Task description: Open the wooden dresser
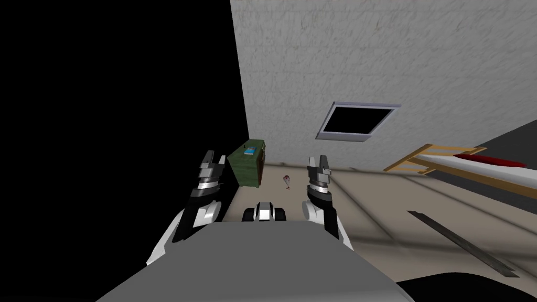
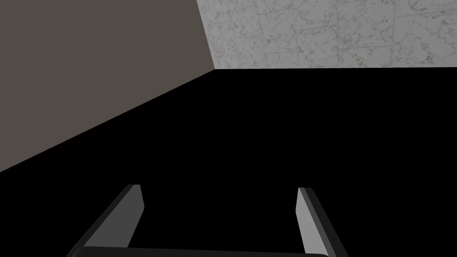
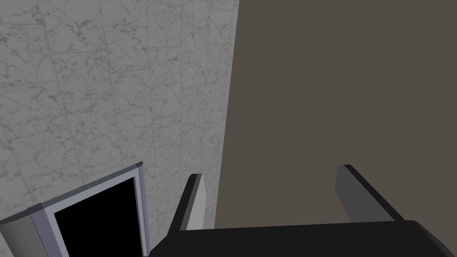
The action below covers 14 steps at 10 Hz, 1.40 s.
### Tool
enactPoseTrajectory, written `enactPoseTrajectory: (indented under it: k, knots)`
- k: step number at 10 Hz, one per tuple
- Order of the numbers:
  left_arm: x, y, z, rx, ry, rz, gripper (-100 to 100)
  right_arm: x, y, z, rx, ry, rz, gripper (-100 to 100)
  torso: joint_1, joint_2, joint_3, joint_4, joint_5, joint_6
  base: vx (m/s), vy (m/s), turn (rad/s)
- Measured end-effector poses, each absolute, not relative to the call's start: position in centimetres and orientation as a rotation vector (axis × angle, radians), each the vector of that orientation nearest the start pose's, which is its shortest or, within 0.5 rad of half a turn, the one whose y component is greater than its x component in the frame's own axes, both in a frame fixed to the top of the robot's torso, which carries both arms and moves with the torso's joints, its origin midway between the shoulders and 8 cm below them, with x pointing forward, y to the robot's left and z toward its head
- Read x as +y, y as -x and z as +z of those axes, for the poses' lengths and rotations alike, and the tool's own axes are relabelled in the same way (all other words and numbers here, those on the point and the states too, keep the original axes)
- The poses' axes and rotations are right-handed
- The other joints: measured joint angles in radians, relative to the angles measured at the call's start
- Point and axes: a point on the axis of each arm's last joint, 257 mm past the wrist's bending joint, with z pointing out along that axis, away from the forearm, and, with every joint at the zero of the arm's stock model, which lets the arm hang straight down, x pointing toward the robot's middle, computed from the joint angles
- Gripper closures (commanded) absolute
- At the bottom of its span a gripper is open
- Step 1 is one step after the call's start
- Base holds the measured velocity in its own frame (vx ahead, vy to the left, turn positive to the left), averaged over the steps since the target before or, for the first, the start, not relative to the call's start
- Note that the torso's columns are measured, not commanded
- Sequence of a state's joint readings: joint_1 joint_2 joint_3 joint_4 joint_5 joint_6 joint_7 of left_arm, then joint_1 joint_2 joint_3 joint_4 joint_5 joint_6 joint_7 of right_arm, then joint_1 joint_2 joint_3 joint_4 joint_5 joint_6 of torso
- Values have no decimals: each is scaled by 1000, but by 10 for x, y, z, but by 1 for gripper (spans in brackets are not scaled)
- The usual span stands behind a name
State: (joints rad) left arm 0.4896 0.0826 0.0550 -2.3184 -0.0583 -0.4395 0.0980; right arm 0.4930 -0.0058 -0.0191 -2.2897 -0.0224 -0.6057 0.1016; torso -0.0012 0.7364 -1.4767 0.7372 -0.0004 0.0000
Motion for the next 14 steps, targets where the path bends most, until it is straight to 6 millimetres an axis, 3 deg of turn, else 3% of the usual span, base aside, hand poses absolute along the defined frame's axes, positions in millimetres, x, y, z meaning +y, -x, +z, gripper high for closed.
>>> enactPoseTrajectory:
  k: [5,14]
  knots:
    - [280,-369,-6,770,604,-1292,-100,-283,-322,50,538,-532,1229,0,3,2,1,1,1,0,63,-81,47]
    - [286,-391,-71,848,628,-1273,-100,-282,-322,50,538,-532,1229,0,0,1,0,1,0,0,52,-75,38]
